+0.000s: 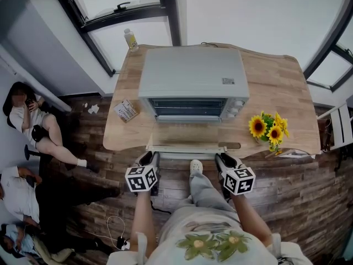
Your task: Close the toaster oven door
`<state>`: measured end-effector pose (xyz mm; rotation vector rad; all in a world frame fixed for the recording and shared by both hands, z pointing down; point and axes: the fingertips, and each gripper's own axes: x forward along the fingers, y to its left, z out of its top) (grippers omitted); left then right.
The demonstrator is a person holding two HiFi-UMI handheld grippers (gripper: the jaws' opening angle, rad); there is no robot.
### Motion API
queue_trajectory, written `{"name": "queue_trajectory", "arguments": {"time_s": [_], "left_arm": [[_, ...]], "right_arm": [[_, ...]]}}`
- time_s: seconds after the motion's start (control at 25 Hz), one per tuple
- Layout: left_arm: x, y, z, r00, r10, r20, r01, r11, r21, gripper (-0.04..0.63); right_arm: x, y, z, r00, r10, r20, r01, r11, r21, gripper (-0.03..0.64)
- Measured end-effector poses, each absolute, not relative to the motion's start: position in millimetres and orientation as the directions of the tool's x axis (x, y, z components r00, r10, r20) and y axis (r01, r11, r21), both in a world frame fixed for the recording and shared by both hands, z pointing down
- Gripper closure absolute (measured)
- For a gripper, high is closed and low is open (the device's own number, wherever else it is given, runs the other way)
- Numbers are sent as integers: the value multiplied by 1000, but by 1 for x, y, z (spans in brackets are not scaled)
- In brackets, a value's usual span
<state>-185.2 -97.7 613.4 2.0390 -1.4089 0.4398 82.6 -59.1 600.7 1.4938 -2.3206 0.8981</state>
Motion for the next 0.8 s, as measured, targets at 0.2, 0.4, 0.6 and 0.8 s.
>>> {"name": "queue_trajectory", "arguments": {"time_s": [0.2,0.4,0.6,0.8], "left_arm": [[-185,-100,607,377,-726,575,-923,-240,301,499],[-185,-103,602,369,-733,572,-926,-239,291,499],[-184,-107,596,364,-739,567,-929,-241,282,499],[-184,-109,589,361,-748,558,-929,-238,283,499]], "right_arm": [[83,-62,594,-456,-746,486,-880,293,-374,534],[83,-64,589,-458,-751,475,-877,295,-378,535],[85,-68,583,-458,-758,464,-876,295,-382,535],[85,-70,576,-457,-762,459,-875,293,-385,535]]}}
